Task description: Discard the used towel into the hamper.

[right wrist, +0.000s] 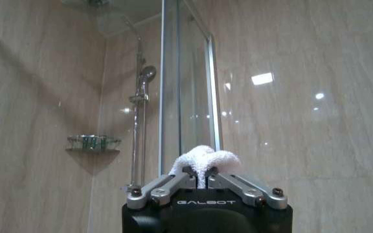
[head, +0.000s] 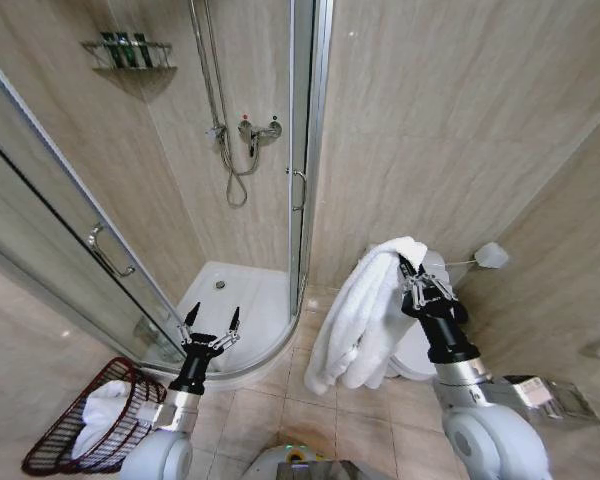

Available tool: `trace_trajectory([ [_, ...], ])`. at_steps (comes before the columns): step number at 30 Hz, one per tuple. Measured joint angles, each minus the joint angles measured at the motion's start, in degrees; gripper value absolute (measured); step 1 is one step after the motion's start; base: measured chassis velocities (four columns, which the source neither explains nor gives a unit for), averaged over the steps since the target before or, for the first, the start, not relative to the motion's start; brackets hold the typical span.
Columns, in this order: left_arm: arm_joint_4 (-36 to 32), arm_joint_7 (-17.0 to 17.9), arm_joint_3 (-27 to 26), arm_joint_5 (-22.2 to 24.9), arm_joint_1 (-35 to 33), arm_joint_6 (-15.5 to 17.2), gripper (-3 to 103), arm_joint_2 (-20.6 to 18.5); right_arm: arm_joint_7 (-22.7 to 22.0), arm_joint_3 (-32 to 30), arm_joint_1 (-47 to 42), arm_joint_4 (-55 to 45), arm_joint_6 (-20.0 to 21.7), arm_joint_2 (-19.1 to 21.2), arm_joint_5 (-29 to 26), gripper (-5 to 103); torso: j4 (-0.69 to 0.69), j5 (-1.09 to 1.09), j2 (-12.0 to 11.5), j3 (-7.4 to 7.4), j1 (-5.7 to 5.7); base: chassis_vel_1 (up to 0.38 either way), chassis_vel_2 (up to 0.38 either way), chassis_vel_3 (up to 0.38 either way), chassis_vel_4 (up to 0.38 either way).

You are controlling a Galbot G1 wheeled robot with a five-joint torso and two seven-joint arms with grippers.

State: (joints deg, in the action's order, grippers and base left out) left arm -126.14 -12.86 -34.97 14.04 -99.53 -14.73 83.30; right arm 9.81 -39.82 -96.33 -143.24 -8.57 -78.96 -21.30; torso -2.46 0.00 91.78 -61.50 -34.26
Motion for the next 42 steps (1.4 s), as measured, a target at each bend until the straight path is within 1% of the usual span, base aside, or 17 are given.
trace_trajectory([
  [4,0.0,0.0,0.0,0.0,0.0,0.0,100,0.0,0.0,0.0,0.0,0.0,0.0,0.0,0.0,5,0.0,0.0,0.3,-0.17,-0.1,0.0,0.0,0.0,0.0],
  [9,0.0,0.0,0.0,0.0,0.0,0.0,100,0.0,0.0,0.0,-0.1,0.0,0.0,0.1,0.0,5,0.0,0.0,0.1,-0.07,-0.01,0.0,0.0,0.0,0.0],
  [24,0.0,0.0,0.0,0.0,0.0,0.0,100,0.0,0.0,0.2,0.1,0.0,0.0,0.1,0.0,5,0.0,0.0,-1.8,0.95,0.87,0.077,0.067,0.078,0.076],
  [42,0.0,0.0,0.0,0.0,0.0,0.0,100,0.0,0.0,0.2,0.2,0.0,0.0,0.1,0.1,5,0.0,0.0,-3.6,1.89,1.7,0.118,0.118,0.124,0.128],
])
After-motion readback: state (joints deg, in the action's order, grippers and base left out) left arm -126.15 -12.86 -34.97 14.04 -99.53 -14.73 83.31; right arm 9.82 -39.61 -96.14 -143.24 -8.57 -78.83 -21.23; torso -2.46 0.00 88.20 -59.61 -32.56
